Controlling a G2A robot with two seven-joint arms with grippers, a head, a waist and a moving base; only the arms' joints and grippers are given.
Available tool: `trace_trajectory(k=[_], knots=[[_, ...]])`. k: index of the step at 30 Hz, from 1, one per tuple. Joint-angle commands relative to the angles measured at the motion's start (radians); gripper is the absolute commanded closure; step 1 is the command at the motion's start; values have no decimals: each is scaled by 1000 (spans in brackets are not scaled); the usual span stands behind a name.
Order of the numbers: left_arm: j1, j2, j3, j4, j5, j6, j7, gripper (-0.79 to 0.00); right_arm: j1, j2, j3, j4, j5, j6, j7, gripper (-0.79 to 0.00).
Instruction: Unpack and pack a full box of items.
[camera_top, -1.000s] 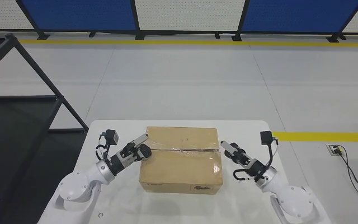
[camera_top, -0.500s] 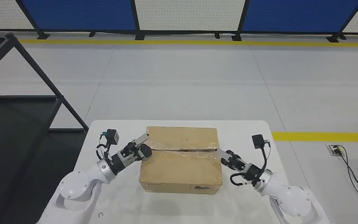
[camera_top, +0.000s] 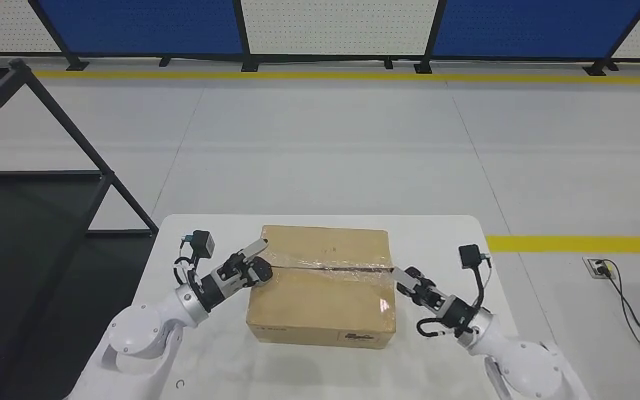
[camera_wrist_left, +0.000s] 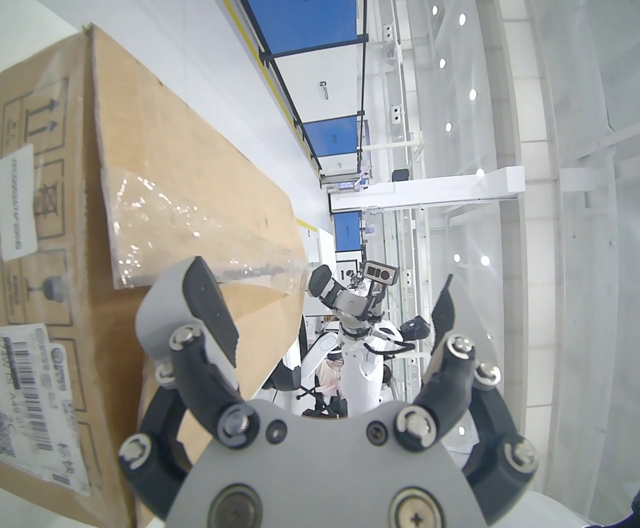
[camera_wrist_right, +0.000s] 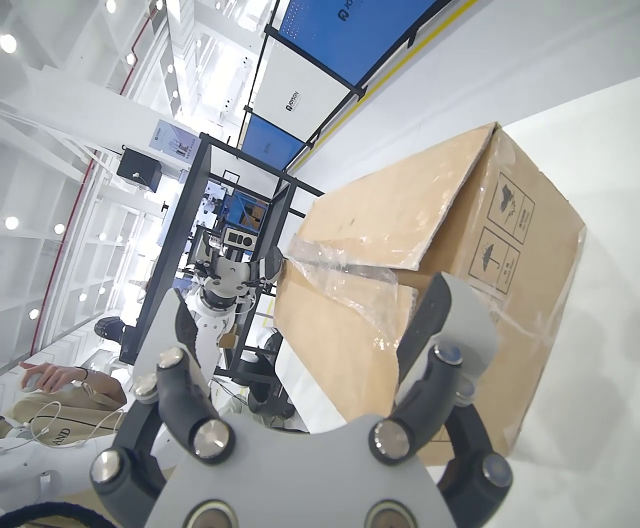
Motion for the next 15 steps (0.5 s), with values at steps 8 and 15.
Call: trace_trajectory(k=[8,15], knots=[[13,3,4,-2,18,-3,-18,-785,-6,1,-7,-8,8,-14,18,-785],[23,9,-10,0,23,12,-42,-785,8,2,-15,-5,5,-4,42,-785]])
